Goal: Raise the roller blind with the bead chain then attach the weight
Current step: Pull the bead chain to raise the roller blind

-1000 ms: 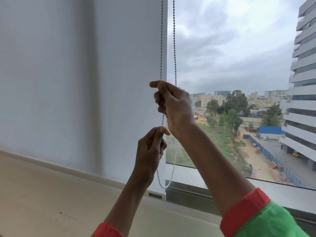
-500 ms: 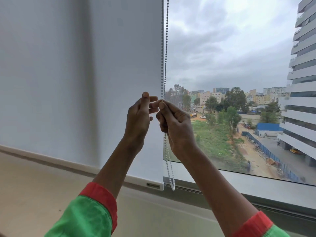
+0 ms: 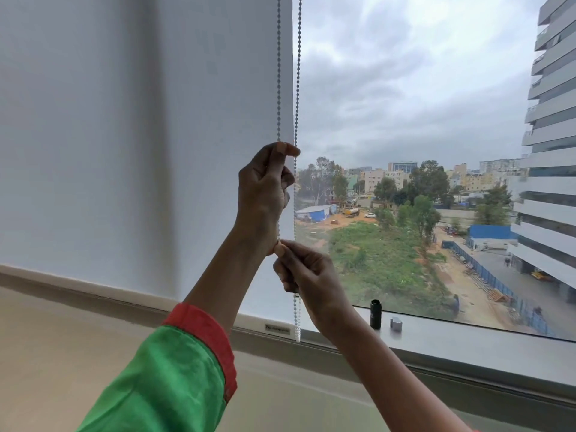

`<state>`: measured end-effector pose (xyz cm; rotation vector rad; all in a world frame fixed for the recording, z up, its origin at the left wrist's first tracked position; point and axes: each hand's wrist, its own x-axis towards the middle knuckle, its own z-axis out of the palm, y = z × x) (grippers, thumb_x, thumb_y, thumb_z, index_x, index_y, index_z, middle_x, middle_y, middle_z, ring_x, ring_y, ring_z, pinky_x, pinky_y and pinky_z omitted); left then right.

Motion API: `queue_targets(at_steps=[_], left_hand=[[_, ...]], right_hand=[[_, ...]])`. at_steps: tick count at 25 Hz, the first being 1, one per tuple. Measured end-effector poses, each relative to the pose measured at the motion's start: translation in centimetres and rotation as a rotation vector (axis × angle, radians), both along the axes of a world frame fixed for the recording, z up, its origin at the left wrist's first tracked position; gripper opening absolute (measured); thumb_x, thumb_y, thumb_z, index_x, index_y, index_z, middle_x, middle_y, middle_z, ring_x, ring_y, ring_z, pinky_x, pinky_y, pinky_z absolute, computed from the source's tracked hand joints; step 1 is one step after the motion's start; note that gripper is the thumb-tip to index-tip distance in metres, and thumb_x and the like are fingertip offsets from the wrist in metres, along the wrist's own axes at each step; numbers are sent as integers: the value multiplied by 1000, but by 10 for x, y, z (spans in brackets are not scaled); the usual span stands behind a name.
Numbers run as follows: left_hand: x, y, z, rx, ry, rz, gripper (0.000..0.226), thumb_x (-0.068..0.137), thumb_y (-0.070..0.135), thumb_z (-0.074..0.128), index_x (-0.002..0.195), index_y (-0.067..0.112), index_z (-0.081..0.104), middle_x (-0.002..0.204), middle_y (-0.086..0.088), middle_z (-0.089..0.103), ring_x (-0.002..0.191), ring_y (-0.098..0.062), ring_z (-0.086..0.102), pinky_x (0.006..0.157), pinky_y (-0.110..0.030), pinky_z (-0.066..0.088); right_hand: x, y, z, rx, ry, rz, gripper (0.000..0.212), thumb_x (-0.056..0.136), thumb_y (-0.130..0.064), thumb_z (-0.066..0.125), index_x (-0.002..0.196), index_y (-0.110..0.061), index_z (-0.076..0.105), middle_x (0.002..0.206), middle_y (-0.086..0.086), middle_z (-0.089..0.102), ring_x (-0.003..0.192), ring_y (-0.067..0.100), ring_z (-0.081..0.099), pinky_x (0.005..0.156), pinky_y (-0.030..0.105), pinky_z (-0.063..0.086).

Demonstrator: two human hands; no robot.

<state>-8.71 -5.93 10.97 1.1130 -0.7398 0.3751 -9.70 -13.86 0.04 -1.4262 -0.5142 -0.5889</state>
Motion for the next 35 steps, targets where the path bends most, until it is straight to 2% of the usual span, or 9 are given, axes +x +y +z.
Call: queue_targets(at_steps=[3,5,8,11,18,22,28,31,35], left_hand=[[2,9,-18,16,-3,14,21,97,22,48,85,20,65,46,12,35,44,-7,25,41,-19,22],[2,14,-30,13,4,5,22,96,23,48,84,22,66,46,12,35,45,-7,25,41,-19,23],[2,16,-42,19,8,-24,23,96,25,49,82,24,67,48,11,35,44,-7,26,41,-19,25],[-1,15,-54,38,16,-58,26,95,27,47,79,27,68,47,10,38,43,-5,29,43,-17,29],[-7,11,-70,63,84,-74,26,94,30,49,78,27,69,50,8,39,44,-6,28,40,-17,26],[-12,7,-69,125,37,-76,33,95,30,47,66,28,64,48,8,39,44,-8,28,40,-18,25],[-4,15,-95,270,-29,-124,31,90,38,50,64,24,61,48,9,38,44,-8,27,43,-19,25],[5,19,-103,373,49,-124,42,91,49,41,84,24,73,56,-2,57,50,-11,46,52,-20,39],[12,21,-72,233,100,-107,49,95,47,32,81,29,76,79,-3,76,80,-17,71,69,-23,54]], right_hand=[[-2,-10,-6,-2,101,152,18,88,-23,56,88,-14,72,53,-3,53,47,9,43,50,18,35],[-6,-16,-9,-8,189,201,28,83,-34,57,91,-12,72,61,2,62,56,14,55,58,21,45],[-6,-23,6,3,259,126,40,80,-43,55,95,-10,71,77,9,69,72,20,64,72,31,50],[-4,-25,42,34,197,72,34,90,-35,51,99,-8,69,85,11,71,80,23,67,79,36,53],[-15,-10,128,45,-6,163,29,98,-18,44,109,1,64,77,10,67,64,19,64,64,29,57],[-15,2,126,127,-37,174,22,95,-14,49,96,-5,69,52,-4,46,45,8,36,46,18,33],[-21,-5,86,162,-35,215,23,95,-15,49,85,-12,70,49,-8,41,46,5,31,47,20,21],[-21,-11,72,169,-62,196,24,94,-15,49,84,-14,71,50,-9,41,49,5,32,48,19,22],[-19,-15,73,161,-92,211,25,95,-13,48,85,-12,71,51,-7,42,49,4,35,48,15,29]])
